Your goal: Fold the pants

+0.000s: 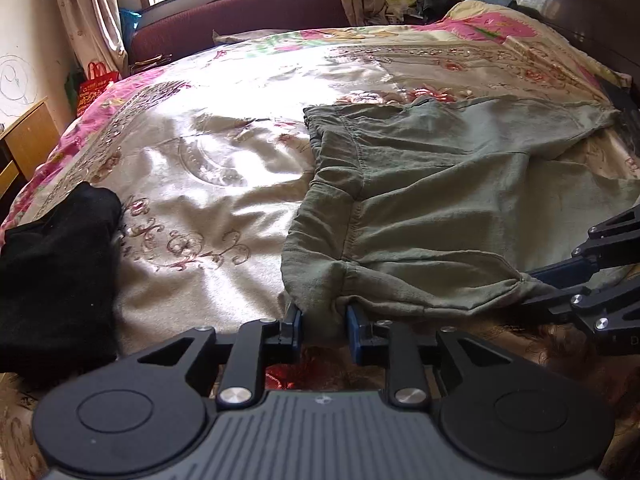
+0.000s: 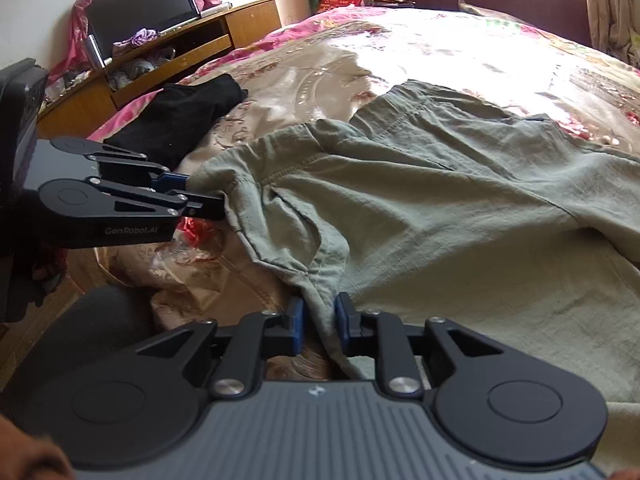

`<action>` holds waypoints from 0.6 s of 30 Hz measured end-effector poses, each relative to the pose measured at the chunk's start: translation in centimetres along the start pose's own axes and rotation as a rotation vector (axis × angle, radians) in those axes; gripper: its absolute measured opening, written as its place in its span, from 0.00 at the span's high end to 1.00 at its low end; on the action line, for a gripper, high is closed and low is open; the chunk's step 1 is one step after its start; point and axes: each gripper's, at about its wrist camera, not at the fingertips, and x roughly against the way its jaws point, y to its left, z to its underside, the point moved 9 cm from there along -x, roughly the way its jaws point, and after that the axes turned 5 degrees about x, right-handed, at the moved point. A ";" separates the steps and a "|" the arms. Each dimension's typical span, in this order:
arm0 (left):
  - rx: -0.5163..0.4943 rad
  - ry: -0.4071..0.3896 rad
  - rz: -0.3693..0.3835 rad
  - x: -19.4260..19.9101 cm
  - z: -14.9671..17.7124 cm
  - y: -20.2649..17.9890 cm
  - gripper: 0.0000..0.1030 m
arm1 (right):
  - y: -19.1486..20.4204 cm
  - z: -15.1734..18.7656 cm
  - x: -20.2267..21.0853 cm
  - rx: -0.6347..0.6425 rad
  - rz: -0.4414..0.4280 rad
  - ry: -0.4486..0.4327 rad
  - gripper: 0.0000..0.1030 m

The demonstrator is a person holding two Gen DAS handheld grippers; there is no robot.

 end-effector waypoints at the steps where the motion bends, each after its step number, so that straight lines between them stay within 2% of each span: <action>1: -0.002 0.003 -0.015 0.2 0.0 0.3 0.58 | 0.1 -0.2 0.0 -0.004 -0.003 -0.001 0.69; 5: -0.043 -0.012 -0.081 1.6 -0.2 1.2 0.58 | -1.1 -0.4 1.9 -0.040 -0.013 -0.018 0.68; 8: -0.030 -0.023 -0.110 2.5 -0.7 2.1 0.58 | -3.5 -0.4 4.4 -0.089 0.027 -0.059 0.59; 12: -0.019 -0.067 -0.101 3.4 -1.7 1.3 0.58 | -8.6 1.4 7.8 -0.178 0.169 -0.087 0.59; 15: -0.052 -0.078 -0.051 2.9 -2.5 -1.8 0.58 | -13.3 4.3 9.9 -0.280 0.308 -0.064 0.59; 18: -0.081 -0.076 0.017 2.0 -2.9 -5.5 0.58 | -17.6 6.8 12.2 -0.354 0.409 -0.064 0.59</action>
